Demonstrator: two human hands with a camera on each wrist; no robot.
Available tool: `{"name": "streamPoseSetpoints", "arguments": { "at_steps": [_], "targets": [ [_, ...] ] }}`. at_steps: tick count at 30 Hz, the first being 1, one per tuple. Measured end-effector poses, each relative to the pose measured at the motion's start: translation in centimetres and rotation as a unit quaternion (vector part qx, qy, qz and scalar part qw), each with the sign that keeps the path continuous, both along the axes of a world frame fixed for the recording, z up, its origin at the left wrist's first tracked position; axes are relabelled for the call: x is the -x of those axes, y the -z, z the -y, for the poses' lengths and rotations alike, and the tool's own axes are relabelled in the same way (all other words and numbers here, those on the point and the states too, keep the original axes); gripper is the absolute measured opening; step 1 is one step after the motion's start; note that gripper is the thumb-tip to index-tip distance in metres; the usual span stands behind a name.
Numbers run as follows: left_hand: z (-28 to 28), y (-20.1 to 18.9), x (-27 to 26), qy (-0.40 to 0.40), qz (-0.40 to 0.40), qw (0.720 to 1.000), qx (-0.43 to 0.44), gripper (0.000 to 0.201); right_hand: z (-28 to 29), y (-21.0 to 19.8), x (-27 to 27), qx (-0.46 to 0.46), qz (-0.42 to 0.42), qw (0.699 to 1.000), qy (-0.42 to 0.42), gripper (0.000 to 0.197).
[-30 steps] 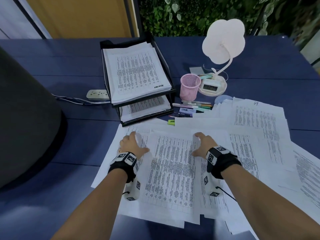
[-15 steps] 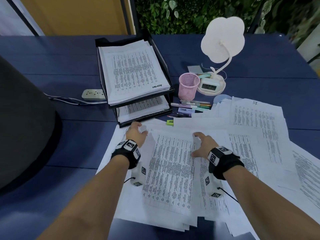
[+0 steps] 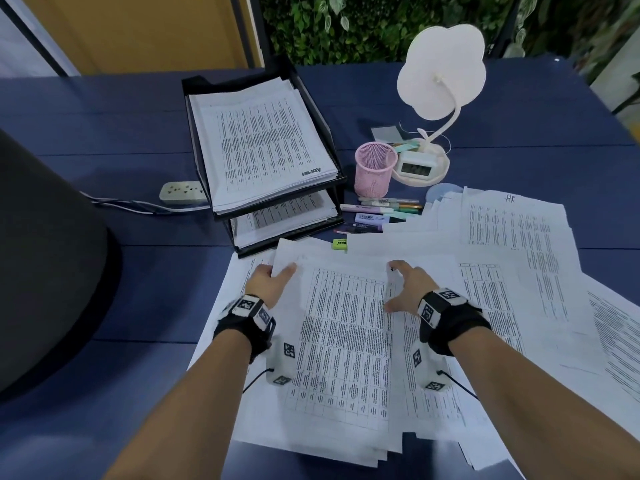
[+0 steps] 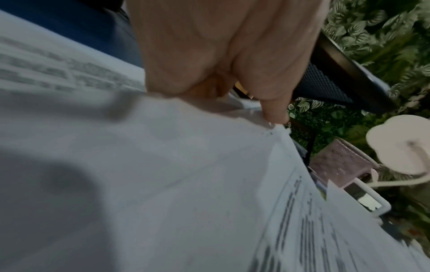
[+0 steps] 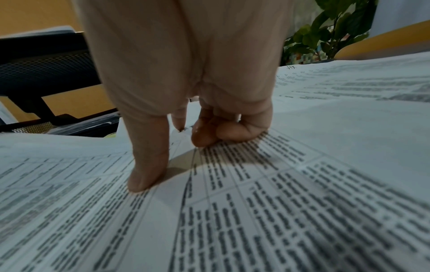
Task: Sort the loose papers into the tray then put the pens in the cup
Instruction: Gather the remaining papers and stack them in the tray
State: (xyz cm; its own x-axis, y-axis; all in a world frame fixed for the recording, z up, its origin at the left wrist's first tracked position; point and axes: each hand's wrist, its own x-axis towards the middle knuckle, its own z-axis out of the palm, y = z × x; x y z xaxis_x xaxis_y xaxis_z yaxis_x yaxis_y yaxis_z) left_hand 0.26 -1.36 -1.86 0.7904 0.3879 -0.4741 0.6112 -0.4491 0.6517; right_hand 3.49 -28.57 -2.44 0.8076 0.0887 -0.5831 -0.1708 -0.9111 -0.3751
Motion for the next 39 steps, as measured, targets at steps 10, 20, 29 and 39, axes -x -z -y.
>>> {"name": "streamPoseSetpoints", "arguments": {
  "at_steps": [10,20,29,39],
  "targets": [
    [0.7,-1.4,2.3,-0.006,0.11,0.981,0.16,0.04,1.0,-0.3,0.7,-0.164,0.045,0.97,0.174,0.089],
    [1.5,-8.6,-0.4,0.01,0.228,0.948,0.221,0.034,-3.3,-6.7,-0.1,-0.431,0.18,0.851,0.242,0.02],
    [2.4,-12.9,-1.4,-0.051,0.392,0.897,0.196,0.039,-4.8,-12.3,-1.3,-0.52,0.313,0.767,0.21,0.032],
    [2.2,-9.2,-1.2,-0.081,0.296,0.925,0.226,0.031,-4.0,-6.6,-1.1,-0.403,0.128,0.882,0.208,0.04]
  ]
}}
